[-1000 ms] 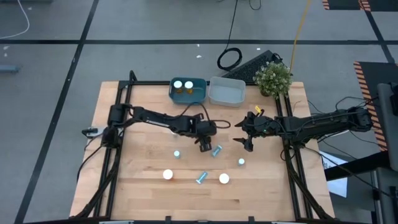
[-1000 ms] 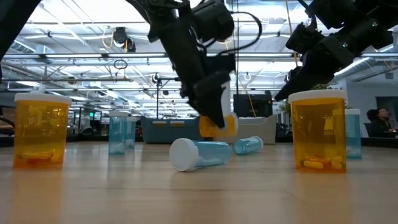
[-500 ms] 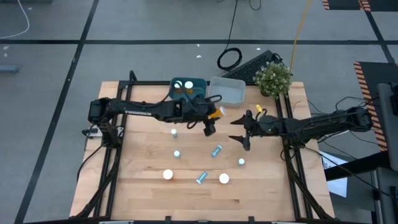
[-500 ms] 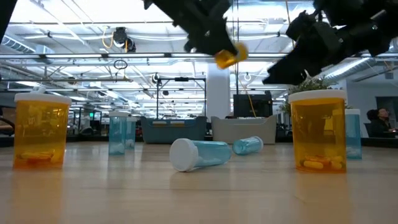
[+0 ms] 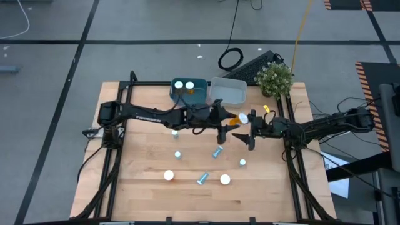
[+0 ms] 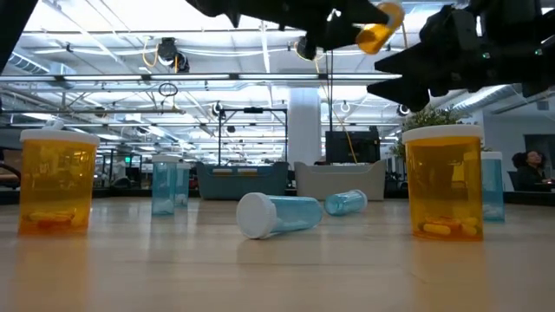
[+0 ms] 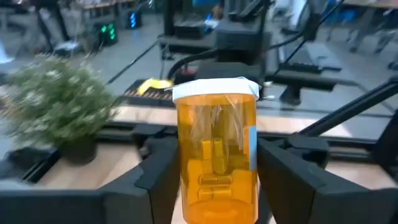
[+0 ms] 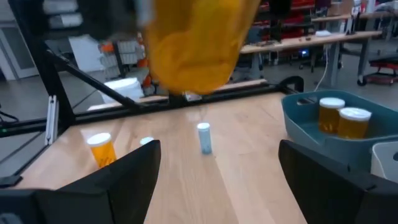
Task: Pick and place medicine bottles into bin by pill shape (circle, oval)
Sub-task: Put the orange pill bottle into the blue bin
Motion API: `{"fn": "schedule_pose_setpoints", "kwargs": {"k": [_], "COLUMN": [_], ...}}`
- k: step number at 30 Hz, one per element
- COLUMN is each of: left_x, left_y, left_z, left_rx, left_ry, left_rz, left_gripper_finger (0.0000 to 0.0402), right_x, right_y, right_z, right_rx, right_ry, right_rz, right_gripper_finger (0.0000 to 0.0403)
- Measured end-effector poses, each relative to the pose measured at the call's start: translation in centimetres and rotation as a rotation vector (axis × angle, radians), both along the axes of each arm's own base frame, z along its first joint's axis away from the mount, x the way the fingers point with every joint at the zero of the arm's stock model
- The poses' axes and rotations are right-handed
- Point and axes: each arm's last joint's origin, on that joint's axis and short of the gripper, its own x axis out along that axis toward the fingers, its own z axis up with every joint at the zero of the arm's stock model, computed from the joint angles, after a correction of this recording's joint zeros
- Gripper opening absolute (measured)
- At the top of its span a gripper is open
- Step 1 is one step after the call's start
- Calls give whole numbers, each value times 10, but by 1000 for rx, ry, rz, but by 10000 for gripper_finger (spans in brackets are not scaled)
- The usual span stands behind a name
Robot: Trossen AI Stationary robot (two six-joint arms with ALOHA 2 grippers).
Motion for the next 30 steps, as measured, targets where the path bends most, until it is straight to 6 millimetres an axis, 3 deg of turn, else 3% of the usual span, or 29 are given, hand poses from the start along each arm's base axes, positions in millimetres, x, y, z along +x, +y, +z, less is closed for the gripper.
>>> {"fn": "schedule_pose_setpoints", "kwargs": {"k": [10, 21, 30], "left_x": [14, 13, 12], "left_y": [-4, -4, -4], "left_z": [-21, -19, -22], "left_rx": [-10, 16, 24], "left_ry": [-39, -47, -58], "left_rz": [-50, -55, -55], "left_gripper_finger": [200, 200, 200], "right_x": [0, 0, 0], "right_y": [1, 2, 3], "right_z": [3, 8, 12], "right_rx": [-58, -100, -103], "right_ry": [-20, -77, -111], "right_rz": [27, 53, 103], "right_gripper_finger": [318, 316, 256]}}
